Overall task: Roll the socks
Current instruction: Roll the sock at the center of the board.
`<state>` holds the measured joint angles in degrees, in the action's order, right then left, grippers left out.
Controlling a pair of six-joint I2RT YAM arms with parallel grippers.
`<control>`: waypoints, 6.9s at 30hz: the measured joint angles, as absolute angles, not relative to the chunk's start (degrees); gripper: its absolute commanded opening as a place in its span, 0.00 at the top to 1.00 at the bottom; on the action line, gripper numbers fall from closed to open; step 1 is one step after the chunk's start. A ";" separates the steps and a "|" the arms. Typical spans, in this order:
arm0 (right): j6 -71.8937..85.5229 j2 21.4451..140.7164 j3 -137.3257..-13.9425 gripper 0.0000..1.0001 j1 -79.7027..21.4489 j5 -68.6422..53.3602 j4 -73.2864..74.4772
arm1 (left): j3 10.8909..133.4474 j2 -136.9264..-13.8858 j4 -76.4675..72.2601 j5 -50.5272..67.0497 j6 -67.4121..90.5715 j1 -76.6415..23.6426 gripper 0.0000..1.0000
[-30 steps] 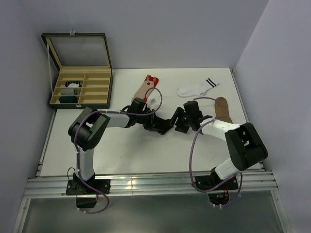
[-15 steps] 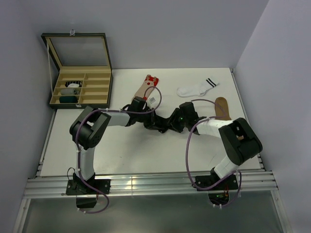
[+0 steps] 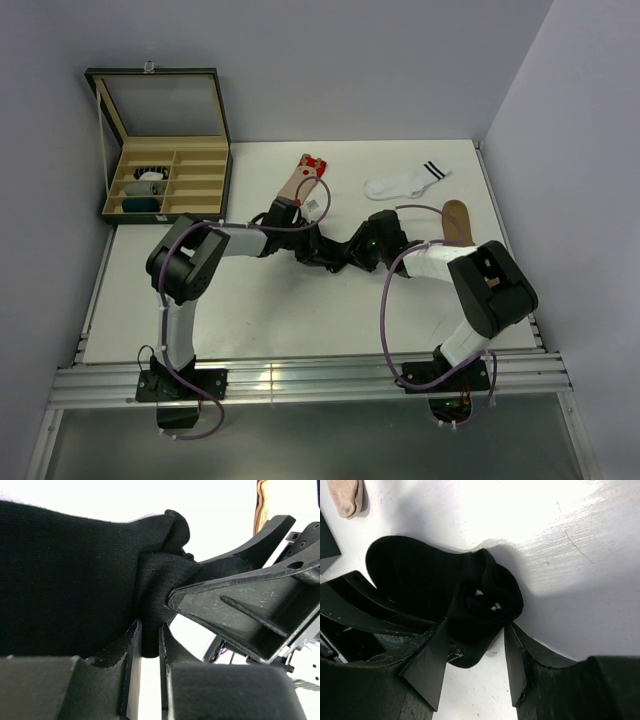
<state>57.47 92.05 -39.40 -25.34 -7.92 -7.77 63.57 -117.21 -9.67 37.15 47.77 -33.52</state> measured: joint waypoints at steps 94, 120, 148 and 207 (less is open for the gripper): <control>51.07 103.09 -61.19 0.98 -24.95 -8.60 16.16 | 56.16 -108.90 -16.86 -13.93 2.28 -53.91 0.68; 51.09 104.07 -61.63 0.98 -24.97 -11.05 15.57 | 55.44 -106.56 -18.17 -13.85 1.08 -54.02 0.52; 51.66 98.21 -55.40 0.39 -24.40 -10.24 10.00 | 59.86 -107.68 -8.51 -2.09 13.41 -46.50 0.99; 47.24 107.04 -53.43 0.74 -29.50 -18.61 -13.10 | 33.98 -107.87 -44.18 25.87 71.22 -28.51 0.79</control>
<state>47.24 107.04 -53.43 -29.50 -18.61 -13.10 33.98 -107.87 -44.18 25.87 71.22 -28.51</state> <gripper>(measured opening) 0.392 0.201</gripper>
